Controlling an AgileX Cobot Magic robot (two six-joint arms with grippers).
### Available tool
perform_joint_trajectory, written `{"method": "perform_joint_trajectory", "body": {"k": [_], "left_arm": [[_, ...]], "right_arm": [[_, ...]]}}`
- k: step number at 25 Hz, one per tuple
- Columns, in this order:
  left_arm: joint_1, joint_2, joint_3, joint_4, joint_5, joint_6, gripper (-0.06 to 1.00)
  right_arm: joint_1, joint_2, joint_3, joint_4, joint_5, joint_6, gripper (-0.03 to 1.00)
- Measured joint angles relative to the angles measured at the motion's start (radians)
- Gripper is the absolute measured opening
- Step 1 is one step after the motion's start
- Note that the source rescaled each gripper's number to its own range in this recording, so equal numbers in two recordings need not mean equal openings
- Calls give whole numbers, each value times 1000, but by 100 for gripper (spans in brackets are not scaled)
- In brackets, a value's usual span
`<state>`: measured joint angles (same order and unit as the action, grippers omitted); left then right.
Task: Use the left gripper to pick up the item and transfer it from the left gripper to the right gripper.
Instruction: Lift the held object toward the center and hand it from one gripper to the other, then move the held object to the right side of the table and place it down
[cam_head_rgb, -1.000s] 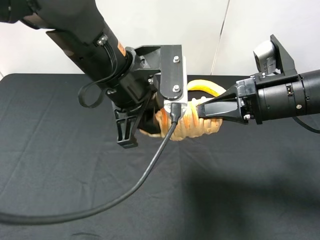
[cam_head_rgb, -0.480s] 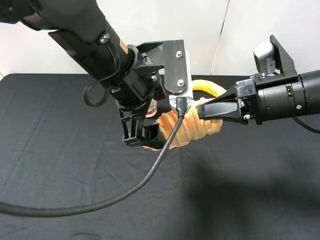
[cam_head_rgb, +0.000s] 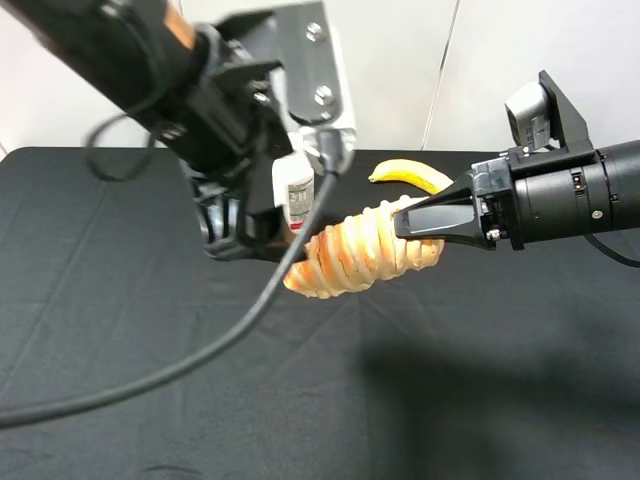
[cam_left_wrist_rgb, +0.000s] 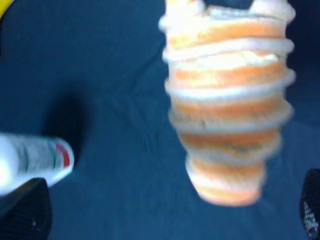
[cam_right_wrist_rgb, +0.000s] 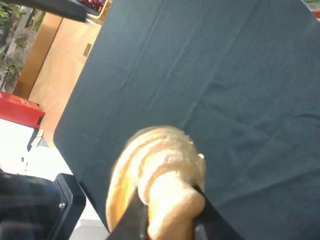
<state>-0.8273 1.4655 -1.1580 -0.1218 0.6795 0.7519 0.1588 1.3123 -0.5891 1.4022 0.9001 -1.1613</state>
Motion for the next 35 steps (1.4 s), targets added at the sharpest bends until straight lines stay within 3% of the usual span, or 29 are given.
{"method": "perform_joint_trajectory", "body": {"k": [6,11,17,27,35], "left_arm": [[0,-90,0,128,161,-223,100],[0,-166,0,156,254,-359,100],[0,-262,0,184,323,-471,100],[0,-429,0,372,433,-791,100],[0,-676,141,389,486,-859,100]], "right_arm": [[0,0,0,0,0,0,3],[0,0,0,0,0,1,3],[0,0,0,0,0,5,1],[0,0,0,0,0,11,1],[0,0,0,-12,0,12,1]]}}
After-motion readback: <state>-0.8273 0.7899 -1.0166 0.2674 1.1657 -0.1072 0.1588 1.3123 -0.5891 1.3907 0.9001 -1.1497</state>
